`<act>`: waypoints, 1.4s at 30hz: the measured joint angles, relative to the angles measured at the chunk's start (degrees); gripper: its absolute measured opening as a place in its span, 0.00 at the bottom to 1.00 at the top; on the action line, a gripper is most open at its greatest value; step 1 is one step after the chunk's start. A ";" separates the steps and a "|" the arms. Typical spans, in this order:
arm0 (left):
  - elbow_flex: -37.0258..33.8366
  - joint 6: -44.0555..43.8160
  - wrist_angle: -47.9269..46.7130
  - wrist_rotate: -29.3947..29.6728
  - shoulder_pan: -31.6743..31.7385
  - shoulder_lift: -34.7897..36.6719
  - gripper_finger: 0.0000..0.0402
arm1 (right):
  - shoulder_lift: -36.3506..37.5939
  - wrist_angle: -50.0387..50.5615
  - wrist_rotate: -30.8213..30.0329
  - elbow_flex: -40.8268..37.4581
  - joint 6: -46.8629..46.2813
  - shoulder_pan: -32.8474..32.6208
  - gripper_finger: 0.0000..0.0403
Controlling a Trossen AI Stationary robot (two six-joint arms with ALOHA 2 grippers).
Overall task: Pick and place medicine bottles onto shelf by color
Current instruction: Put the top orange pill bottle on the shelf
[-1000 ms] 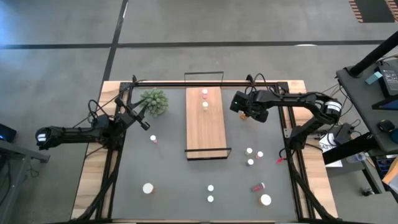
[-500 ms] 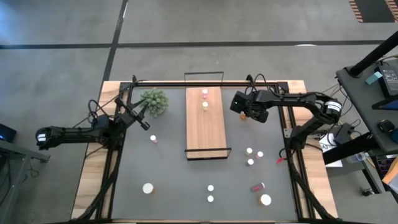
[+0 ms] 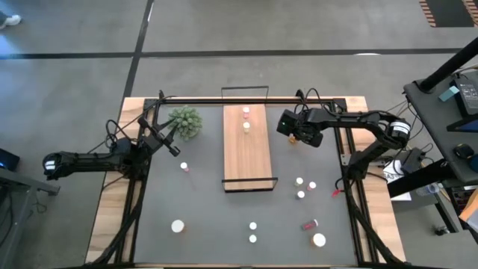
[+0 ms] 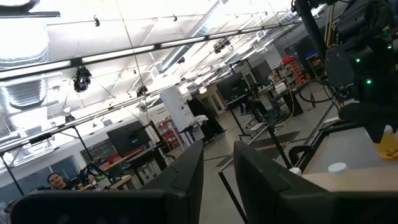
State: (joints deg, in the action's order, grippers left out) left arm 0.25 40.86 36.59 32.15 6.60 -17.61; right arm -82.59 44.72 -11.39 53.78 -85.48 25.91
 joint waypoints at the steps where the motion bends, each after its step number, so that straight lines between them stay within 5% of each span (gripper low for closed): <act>1: -0.01 0.00 0.01 0.00 0.00 0.01 0.18 | 0.00 -0.03 -0.22 0.00 -0.10 0.01 0.63; 17: 0.00 0.00 0.01 0.01 -0.01 0.00 0.18 | 0.00 0.14 -0.69 -0.01 -1.54 0.00 0.64; 29: -0.02 0.00 0.01 0.01 0.00 0.01 0.18 | 0.00 -0.05 -2.15 0.94 -1.52 0.00 0.75; 42: 0.00 0.00 0.00 -0.01 -0.01 0.02 0.18 | -1.25 -0.07 -1.67 0.85 -2.42 0.00 0.55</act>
State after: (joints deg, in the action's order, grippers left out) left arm 0.25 40.86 36.60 32.14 6.59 -17.58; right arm -83.84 44.65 -13.06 54.63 -87.90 25.91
